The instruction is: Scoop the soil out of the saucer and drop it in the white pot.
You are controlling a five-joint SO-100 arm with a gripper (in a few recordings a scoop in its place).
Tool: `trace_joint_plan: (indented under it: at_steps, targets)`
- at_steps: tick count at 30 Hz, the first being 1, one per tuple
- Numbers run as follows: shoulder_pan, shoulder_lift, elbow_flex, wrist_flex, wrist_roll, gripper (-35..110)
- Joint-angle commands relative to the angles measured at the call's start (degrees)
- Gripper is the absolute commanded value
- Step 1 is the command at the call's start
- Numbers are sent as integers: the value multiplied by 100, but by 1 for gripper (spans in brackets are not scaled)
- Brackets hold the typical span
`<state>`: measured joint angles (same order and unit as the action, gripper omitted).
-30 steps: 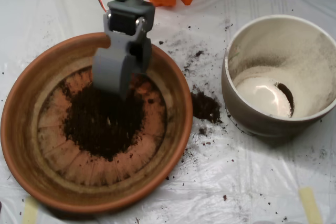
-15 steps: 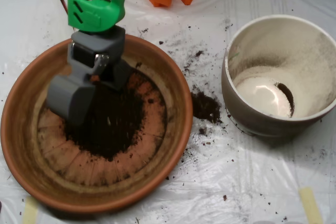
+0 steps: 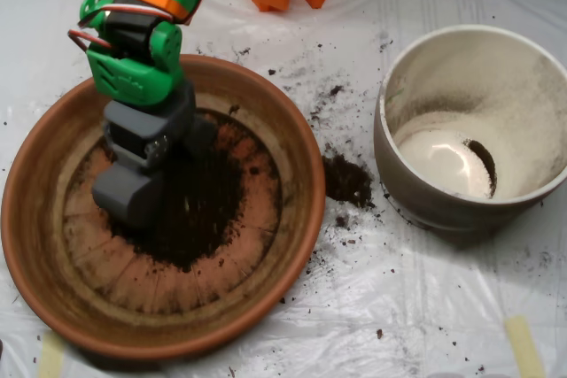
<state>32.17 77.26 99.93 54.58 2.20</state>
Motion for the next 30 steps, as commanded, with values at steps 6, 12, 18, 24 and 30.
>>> trace_joint_plan:
  at_steps: [6,12,18,24,30]
  targets:
    - [123,343,-123,-105,35,8]
    - [105,483,70,-334,-62,0]
    - [88,1283,800,-949,-387,0]
    - [0,1854,844,-826,-404,-1]
    - [-308,2593,633,-343,-352,-1]
